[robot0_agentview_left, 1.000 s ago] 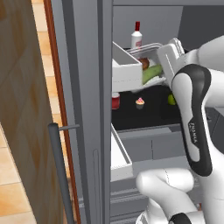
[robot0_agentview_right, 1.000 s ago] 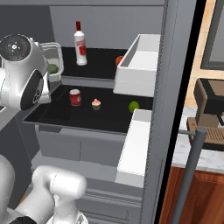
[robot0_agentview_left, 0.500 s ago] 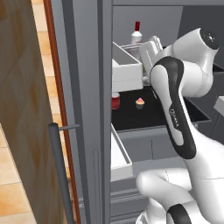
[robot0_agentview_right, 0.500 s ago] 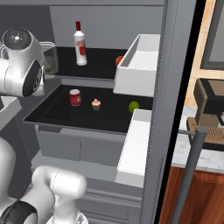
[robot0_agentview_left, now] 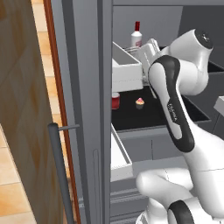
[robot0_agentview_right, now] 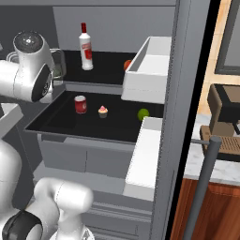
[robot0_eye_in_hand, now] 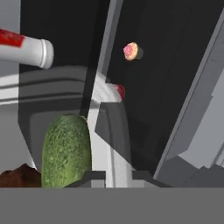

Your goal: Place the tupperware on the top shelf of the fridge. Make space for the tupperware among the existing items by rearranging them on the shelves if needed. Close the fridge door when finished.

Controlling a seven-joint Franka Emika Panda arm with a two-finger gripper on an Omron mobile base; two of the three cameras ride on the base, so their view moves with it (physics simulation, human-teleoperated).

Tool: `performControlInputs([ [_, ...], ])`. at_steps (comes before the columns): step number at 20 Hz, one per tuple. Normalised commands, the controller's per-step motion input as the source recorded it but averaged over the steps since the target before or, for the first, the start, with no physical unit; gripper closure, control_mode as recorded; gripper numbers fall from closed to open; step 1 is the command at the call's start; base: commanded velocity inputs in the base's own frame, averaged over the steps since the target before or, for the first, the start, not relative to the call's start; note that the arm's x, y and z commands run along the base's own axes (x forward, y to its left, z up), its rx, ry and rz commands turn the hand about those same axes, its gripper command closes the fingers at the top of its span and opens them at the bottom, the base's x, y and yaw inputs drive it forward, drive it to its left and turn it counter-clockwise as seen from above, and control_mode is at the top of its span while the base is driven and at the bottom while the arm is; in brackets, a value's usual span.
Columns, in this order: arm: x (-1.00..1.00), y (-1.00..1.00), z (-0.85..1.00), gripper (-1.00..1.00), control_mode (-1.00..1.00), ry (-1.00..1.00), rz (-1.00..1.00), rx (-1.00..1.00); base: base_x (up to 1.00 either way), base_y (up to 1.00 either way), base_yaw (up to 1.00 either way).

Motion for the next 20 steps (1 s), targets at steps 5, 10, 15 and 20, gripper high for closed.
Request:
performControlInputs([
  [5,0.09,0.39,0.03,1.00,-1.00,0.10,0.00,-0.01,0.00,0.00,0.00],
  [10,0.53,0.23,0.08,1.00,-1.00,0.04,-0.01,0.00,0.00,0.00,0.00],
  [15,0.57,0.00,0.11,1.00,-1.00,0.00,-0.05,0.00,0.00,0.00,0.00],
  [20,0.66,0.26,0.02,1.00,-1.00,0.00,-0.05,-0.01,0.00,0.00,0.00],
])
